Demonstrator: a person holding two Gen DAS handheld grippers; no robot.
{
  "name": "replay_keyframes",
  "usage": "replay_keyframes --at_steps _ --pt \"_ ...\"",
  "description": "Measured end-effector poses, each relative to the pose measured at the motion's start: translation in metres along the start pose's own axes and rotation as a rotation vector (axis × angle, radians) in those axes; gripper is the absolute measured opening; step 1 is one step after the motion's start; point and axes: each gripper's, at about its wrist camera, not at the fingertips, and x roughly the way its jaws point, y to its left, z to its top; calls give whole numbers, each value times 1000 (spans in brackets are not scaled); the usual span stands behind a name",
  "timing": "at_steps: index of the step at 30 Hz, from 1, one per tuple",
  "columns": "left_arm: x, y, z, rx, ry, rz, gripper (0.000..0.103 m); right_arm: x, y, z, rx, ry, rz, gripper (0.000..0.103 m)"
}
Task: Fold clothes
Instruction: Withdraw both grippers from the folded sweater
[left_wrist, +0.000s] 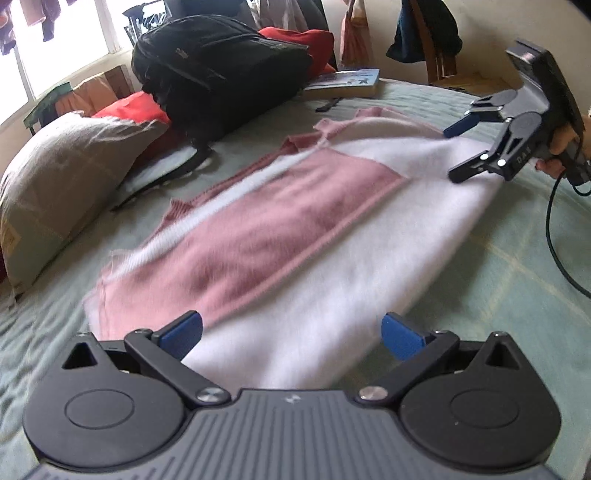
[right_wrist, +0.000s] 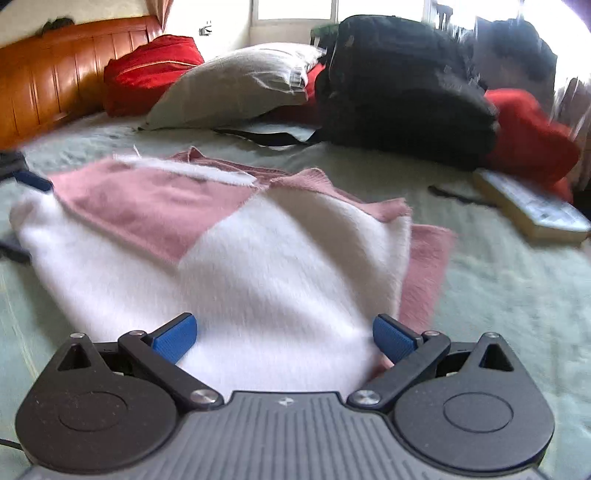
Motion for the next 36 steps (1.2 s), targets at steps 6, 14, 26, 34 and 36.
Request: replay_keyframes --at_steps 6,14,26,34,36 --pt "-7 6 -12 -56 21 16 102 -25 -10 -6 155 -7 -39 103" --pt "-5 -2 -13 -100 9 -57 102 -38 35 1 111 -87 106 103" --pt "-30 22 -42 -291 -40 -63 102 -18 48 -32 67 -2 40 103" --pt "-21 37 -55 -375 2 -37 102 -20 50 -38 83 -12 19 103" --pt "-31 33 -52 -355 -12 -32 102 -20 50 -34 90 3 17 103"
